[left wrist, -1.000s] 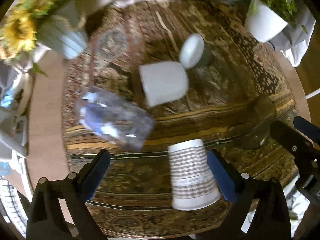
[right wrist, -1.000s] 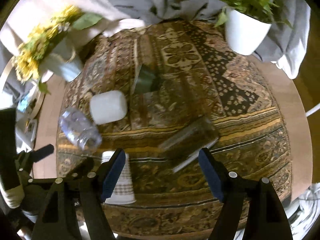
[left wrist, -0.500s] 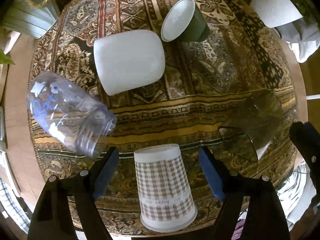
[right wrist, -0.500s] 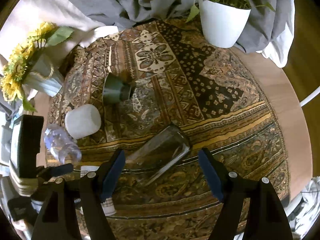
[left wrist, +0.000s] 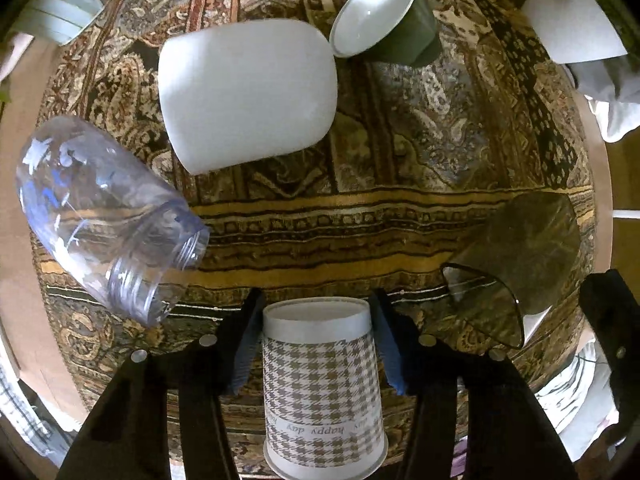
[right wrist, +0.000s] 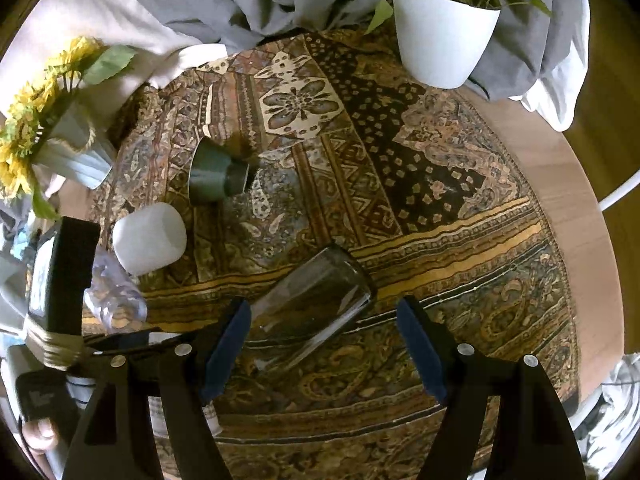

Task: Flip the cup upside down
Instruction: 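Grasp the houndstooth cup with the left tool while the right tool releases it, then lower the cup rim-down onto the rug with the left tool and open it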

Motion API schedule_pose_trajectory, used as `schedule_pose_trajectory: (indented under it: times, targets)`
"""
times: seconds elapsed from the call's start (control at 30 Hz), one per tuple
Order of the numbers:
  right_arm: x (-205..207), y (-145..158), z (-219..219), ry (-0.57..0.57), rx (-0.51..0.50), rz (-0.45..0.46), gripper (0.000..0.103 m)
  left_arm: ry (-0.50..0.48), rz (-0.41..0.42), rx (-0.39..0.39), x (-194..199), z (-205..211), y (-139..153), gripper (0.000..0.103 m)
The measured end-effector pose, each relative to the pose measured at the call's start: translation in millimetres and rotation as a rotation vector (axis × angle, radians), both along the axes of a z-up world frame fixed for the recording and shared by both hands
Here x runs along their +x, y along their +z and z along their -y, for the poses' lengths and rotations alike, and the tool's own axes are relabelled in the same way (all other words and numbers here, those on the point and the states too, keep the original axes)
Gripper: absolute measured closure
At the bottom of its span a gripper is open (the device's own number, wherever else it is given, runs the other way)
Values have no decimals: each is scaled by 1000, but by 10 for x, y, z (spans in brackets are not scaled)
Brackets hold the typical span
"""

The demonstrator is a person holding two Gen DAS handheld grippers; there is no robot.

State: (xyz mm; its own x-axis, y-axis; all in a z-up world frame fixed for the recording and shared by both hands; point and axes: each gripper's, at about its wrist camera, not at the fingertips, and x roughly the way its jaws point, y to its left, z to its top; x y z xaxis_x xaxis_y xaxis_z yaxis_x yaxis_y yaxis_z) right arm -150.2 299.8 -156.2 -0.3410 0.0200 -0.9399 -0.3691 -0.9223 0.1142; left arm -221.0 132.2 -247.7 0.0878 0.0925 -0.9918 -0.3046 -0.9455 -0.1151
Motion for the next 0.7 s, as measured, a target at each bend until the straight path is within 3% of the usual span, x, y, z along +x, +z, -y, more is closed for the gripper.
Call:
schedule_pose_trajectory:
  times: [0.17, 0.57, 0.7]
  targets:
    - [11, -23, 9, 4, 0, 4, 28, 3, -46, 4, 49, 53, 101, 52]
    - [66, 151, 15, 16, -6, -41, 28, -17, -230, 53, 202, 108, 675, 52]
    - [96, 203, 27, 23, 10, -55, 28, -7, -256, 80, 92, 149, 708, 52]
